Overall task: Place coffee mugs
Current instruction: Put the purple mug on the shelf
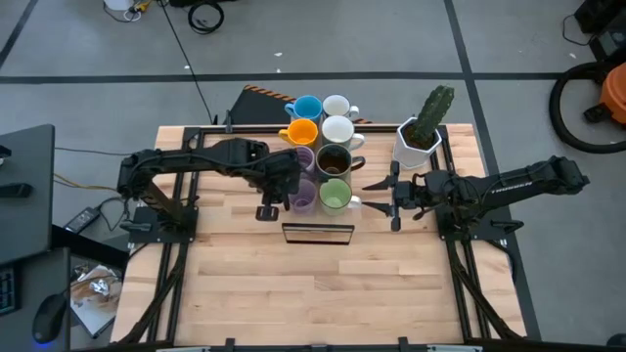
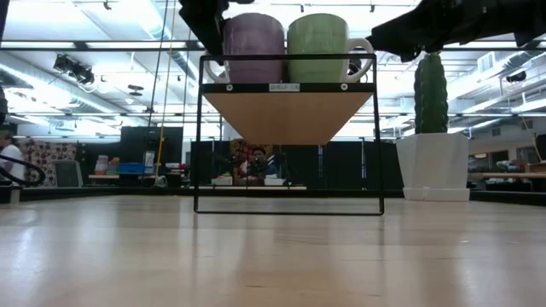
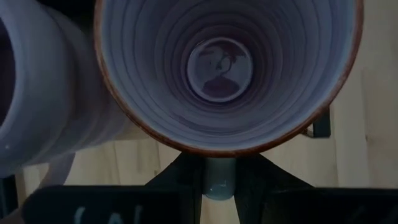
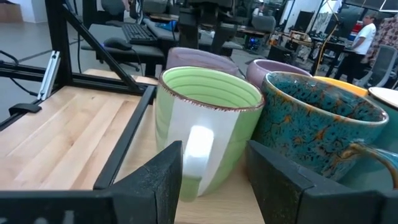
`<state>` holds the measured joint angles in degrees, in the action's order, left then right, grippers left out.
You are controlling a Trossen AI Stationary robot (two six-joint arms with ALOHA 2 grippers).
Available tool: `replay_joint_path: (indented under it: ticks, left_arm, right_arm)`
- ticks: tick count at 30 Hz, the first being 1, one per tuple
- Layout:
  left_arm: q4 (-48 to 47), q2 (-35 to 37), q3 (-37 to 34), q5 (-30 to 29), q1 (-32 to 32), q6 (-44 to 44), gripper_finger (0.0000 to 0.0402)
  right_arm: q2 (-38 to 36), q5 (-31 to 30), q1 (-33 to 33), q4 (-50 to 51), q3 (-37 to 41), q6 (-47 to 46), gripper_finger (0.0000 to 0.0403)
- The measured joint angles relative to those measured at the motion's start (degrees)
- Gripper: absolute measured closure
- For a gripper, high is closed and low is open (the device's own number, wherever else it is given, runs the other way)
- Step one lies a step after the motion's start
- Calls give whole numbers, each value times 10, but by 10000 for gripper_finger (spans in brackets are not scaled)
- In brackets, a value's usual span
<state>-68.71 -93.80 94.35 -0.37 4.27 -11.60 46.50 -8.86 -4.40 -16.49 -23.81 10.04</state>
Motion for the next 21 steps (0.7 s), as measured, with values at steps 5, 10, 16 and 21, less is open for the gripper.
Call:
replay_joint_path:
  ticks: [5, 10, 16, 21]
  left_arm:
    - [-3, -2, 0, -9, 0, 0, 339]
    - [-7, -3, 0, -10, 0, 1, 296]
    - [-7, -3, 0, -11, 0, 4, 227]
    - [-14, -3, 3, -11, -2, 5, 199]
  right_arm:
    - [0, 0, -7, -2, 0, 2, 222]
    - [0, 0, -8, -2, 0, 2, 222]
    - [0, 0, -8, -2, 0, 2, 222]
    - [0, 0, -8, -1, 0, 2, 222]
